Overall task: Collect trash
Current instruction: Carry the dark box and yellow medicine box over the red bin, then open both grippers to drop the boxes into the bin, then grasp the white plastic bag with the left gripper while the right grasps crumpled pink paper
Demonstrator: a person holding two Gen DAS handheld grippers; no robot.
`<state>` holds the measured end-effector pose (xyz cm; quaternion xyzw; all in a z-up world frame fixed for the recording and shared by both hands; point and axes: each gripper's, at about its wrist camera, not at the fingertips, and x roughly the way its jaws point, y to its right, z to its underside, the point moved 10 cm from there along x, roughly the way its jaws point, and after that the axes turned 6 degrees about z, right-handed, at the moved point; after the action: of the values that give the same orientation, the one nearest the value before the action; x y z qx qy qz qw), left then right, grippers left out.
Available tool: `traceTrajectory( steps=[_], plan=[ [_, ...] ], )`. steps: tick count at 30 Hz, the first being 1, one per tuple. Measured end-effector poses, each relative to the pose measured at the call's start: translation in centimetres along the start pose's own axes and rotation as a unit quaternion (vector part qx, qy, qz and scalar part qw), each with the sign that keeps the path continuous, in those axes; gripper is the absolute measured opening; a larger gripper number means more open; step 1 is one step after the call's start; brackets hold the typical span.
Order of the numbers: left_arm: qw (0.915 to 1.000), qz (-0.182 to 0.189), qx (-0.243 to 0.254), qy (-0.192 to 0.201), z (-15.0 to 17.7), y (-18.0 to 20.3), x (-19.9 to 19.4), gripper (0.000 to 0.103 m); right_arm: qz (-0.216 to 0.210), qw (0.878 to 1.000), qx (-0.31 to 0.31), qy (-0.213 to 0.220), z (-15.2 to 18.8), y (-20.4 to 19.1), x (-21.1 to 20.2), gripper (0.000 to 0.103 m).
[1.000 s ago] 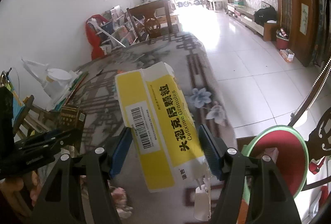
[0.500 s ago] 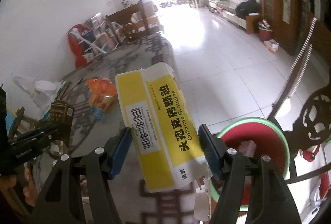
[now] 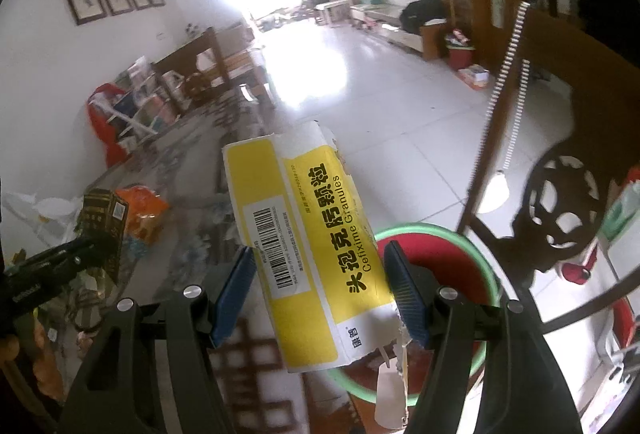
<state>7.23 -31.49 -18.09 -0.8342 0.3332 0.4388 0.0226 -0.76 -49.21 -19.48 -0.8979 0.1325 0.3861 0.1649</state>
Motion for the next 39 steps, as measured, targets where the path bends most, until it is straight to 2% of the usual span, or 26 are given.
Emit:
traceTrajectory(
  steps=[6, 10, 15, 16, 17, 18, 19, 21, 30, 35, 39],
  plan=[
    [0.9978, 0.046, 0.043, -0.020, -0.3, 5.4, 2.7, 0.050, 0.031, 0.999, 0.030, -0.013, 1.1, 4.6, -0.2, 0.063],
    [0.9935, 0.086, 0.055, -0.051, 0.5, 8.6, 5.1, 0.050, 0.046, 0.997, 0.053, -0.024, 1.8, 7.3, -0.1, 0.063],
    [0.9875, 0.113, 0.069, -0.085, 1.7, 11.5, 7.7, 0.050, 0.056, 0.996, 0.060, -0.029, 2.5, 8.6, -0.3, 0.063],
    [0.9873, 0.112, 0.072, -0.087, 1.9, 11.7, 8.0, 0.052, 0.058, 0.996, 0.058, -0.029, 2.5, 8.8, -0.2, 0.063],
    [0.9874, 0.109, 0.073, -0.088, 2.0, 11.8, 8.4, 0.058, 0.059, 0.996, 0.057, -0.029, 2.4, 8.8, -0.2, 0.064],
    [0.9874, 0.108, 0.072, -0.091, 2.1, 11.9, 8.7, 0.071, 0.059, 0.996, 0.057, -0.029, 2.4, 9.0, 0.0, 0.069],
    [0.9874, 0.110, 0.068, -0.091, 2.1, 11.9, 8.8, 0.075, 0.057, 0.996, 0.058, -0.031, 2.4, 9.1, 0.1, 0.069],
    [0.9883, 0.110, 0.060, -0.087, 2.0, 11.8, 8.7, 0.077, 0.053, 0.996, 0.065, -0.030, 2.3, 9.3, 0.2, 0.072],
    [0.9937, 0.073, 0.047, -0.070, 1.9, 8.3, 6.7, 0.078, 0.040, 0.995, 0.079, -0.037, 2.2, 9.1, 0.7, 0.074],
    [0.9982, 0.025, 0.004, -0.055, 2.3, 3.2, 4.0, 0.078, 0.013, 0.998, 0.043, -0.046, 1.7, 5.6, 1.6, 0.074],
    [0.9970, -0.036, -0.055, -0.041, 3.8, -3.3, 1.2, 0.079, -0.021, 0.998, -0.003, -0.060, 1.8, 1.3, 2.9, 0.075]
  ],
)
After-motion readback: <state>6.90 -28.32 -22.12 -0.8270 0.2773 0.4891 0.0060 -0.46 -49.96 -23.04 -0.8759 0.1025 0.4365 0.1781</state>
